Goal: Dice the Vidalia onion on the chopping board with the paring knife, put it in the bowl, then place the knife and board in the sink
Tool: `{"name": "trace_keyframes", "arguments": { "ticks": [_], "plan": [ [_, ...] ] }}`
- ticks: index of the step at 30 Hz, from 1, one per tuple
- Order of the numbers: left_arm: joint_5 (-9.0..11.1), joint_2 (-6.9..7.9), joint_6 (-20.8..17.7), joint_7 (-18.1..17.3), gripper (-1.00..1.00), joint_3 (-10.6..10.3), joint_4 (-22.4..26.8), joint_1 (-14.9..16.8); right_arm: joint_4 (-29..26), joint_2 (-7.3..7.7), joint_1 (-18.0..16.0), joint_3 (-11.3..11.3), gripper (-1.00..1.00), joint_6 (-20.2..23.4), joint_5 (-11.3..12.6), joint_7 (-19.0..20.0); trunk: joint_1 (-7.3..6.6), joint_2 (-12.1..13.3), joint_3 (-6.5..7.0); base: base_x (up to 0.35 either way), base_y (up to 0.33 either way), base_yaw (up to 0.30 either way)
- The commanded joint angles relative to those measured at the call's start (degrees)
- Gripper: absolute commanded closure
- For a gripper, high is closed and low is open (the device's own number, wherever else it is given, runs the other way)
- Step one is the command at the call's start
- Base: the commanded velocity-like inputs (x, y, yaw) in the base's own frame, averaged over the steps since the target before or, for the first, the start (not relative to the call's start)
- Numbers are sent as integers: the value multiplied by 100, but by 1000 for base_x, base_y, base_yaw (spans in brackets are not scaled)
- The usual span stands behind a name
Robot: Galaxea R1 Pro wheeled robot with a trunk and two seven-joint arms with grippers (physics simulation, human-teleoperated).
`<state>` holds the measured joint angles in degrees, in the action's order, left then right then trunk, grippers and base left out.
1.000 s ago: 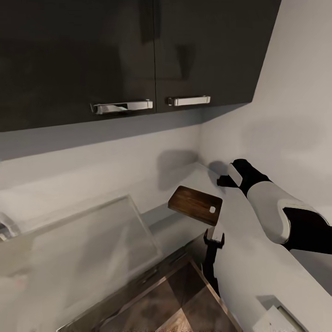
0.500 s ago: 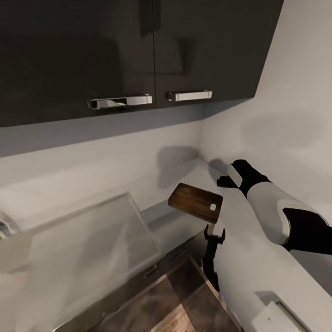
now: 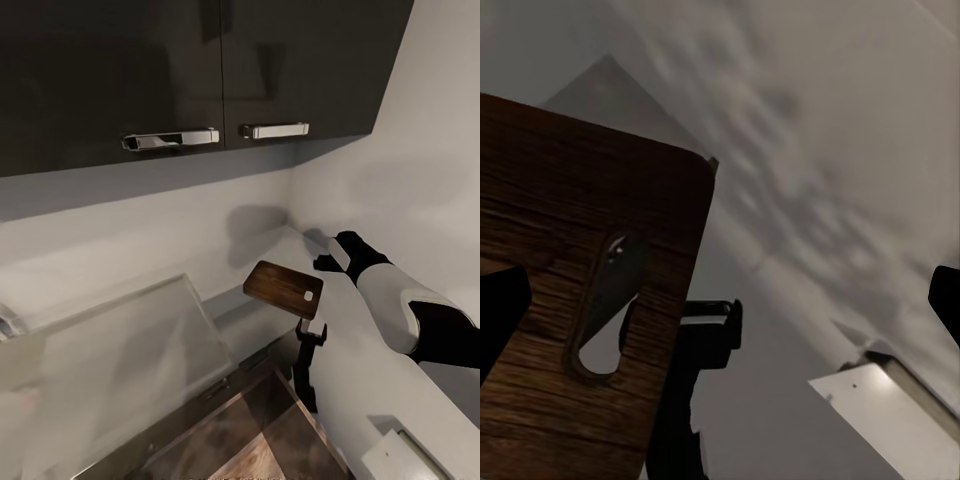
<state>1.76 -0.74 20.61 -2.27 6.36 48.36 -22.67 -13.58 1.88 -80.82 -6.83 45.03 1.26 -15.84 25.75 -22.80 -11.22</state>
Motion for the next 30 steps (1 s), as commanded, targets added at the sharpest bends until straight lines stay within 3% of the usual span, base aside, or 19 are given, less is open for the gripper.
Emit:
{"name": "trace_keyframes", "arguments": {
  "ticks": [1,30],
  "plan": [
    [18,-5,5,-26,-100,14,7,-1,-5,-3,-4,-37,-100,15,15,-33,3,-12,-20,0,0,0],
    [18,-5,5,-26,-100,16,7,-1,-14,6,-4,-38,-100,7,15,-33,3,-12,-285,0,0,0]
  ]
}}
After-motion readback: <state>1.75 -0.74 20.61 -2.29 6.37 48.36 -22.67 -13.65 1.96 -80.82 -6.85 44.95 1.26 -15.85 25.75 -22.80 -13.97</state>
